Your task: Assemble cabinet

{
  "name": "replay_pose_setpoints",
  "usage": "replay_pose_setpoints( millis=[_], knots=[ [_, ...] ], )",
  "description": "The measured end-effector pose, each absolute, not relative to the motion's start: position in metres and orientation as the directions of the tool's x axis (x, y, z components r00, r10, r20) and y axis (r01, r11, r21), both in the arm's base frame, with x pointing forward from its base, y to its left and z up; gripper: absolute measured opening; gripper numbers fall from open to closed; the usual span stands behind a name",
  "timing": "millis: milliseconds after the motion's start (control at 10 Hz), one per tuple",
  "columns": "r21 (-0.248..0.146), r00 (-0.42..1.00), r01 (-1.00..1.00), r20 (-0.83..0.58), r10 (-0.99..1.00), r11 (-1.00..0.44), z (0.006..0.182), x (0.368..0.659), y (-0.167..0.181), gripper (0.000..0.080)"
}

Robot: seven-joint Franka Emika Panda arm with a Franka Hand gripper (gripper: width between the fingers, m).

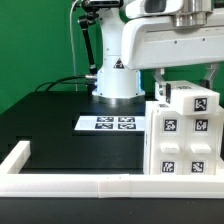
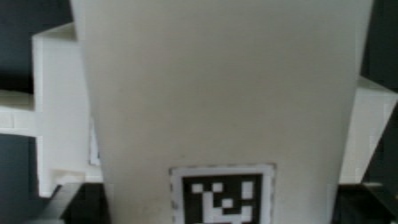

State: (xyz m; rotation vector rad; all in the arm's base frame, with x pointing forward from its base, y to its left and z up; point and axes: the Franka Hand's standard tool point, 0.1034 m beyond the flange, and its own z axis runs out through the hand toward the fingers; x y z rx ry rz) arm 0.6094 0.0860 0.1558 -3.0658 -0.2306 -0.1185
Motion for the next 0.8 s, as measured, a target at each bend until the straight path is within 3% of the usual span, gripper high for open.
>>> replay_pose_setpoints(
  millis=[400,800],
  knots=[
    [-0.082,0.984,-0.159,0.069,-0.165,-0.984,0.1559,0.6109,0.0841,0.0556],
    [-0.099,0.896,-0.437,0.043,-0.442,-0.894,0.1562,0.6113,0.0827,0.0556]
  ],
)
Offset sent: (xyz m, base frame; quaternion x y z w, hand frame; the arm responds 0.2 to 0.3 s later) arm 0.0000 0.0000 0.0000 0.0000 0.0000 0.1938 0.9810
